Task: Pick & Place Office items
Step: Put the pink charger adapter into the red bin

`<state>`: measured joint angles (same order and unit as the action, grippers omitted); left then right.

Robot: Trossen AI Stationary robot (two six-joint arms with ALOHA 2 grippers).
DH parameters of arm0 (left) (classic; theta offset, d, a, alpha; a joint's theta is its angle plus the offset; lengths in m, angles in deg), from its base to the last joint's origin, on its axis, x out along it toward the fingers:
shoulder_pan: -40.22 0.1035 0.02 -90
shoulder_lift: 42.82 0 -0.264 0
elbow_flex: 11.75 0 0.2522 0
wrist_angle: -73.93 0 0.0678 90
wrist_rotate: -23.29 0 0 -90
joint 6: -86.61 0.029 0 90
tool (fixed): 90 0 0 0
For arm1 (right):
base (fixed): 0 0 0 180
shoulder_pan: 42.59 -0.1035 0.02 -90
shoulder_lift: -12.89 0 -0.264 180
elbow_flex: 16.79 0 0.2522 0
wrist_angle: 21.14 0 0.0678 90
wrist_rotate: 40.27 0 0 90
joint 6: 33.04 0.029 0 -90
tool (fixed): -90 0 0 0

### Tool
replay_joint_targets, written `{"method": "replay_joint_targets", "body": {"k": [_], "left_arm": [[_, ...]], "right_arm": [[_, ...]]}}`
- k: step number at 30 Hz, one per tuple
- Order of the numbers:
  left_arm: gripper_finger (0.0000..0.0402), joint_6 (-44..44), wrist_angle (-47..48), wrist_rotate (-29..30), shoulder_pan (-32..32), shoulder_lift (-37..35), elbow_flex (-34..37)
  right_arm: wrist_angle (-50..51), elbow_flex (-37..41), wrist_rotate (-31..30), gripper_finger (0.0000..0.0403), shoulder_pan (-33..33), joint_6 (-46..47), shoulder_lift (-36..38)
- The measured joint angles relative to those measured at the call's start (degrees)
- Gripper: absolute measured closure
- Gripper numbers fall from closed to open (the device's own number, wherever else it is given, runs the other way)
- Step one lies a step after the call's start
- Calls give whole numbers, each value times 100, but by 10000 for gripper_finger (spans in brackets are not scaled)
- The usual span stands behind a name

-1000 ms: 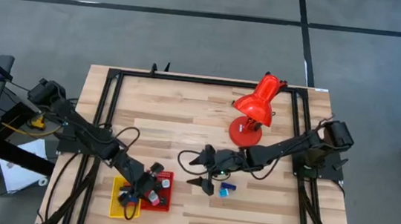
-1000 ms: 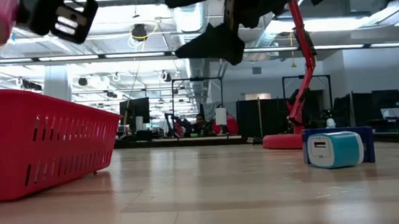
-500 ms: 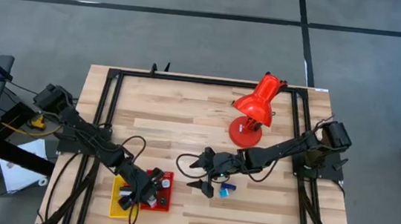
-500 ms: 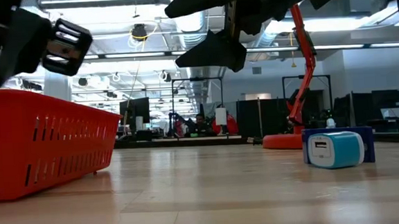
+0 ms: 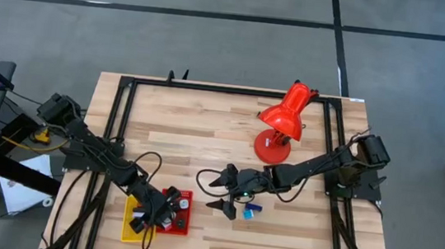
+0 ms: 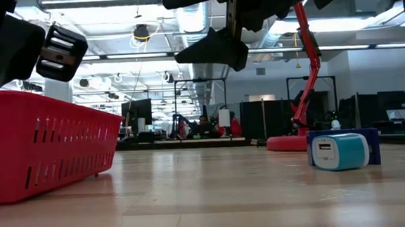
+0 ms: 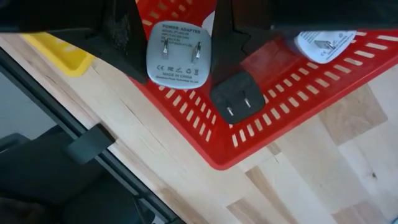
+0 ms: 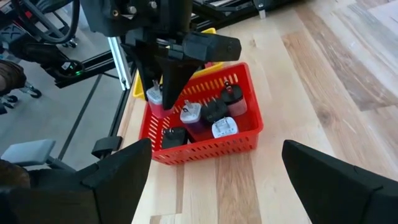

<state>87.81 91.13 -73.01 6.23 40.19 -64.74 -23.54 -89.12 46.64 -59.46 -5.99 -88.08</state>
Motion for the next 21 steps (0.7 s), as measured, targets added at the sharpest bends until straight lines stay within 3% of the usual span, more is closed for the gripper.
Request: {"method": "replay_joint_targets", "body": {"k": [21], "left_arm": [[261,350,129,199,227,103,0]], "right_arm": [[26,0,0,50,0,-1,0]]}}
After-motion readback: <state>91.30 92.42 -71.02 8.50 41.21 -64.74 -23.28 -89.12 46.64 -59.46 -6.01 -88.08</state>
